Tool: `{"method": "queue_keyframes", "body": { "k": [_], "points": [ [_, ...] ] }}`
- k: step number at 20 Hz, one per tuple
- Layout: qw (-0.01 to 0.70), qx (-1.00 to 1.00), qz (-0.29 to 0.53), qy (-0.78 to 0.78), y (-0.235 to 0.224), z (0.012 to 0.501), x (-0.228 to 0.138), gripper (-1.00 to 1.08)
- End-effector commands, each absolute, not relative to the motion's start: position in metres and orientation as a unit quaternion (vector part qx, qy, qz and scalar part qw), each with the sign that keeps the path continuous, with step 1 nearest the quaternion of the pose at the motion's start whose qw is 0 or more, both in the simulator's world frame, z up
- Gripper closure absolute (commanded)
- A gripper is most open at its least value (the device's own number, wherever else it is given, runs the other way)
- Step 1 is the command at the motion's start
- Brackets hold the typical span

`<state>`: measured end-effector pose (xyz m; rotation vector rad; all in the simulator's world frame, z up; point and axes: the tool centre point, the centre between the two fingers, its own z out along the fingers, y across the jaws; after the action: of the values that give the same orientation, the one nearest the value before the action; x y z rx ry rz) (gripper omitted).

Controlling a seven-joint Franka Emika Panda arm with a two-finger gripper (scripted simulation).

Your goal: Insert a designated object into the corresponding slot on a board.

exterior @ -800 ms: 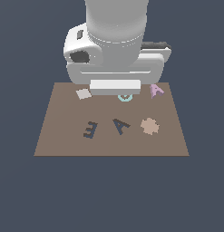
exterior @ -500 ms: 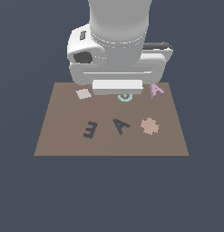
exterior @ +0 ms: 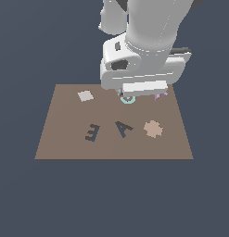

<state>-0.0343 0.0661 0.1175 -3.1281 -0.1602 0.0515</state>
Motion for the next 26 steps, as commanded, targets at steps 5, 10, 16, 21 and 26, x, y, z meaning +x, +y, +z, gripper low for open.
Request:
{"method": "queue_keyframes", "body": {
  "k": [5, 10, 16, 21, 26],
  "points": [
    [0.004, -0.994, 0.008, -0.109, 0.124, 0.084, -0.067, -0.92],
    [0.002, -0.990, 0.003, -0.141, 0.155, 0.064, -0.087, -0.92],
    [0.001, -0.987, 0.000, -0.160, 0.173, 0.052, -0.100, -0.92],
    [0.001, -0.987, 0.001, -0.162, 0.174, 0.050, -0.101, -0.92],
    [0.000, -0.987, 0.000, -0.161, 0.174, 0.042, -0.101, -0.92]
  ]
}}
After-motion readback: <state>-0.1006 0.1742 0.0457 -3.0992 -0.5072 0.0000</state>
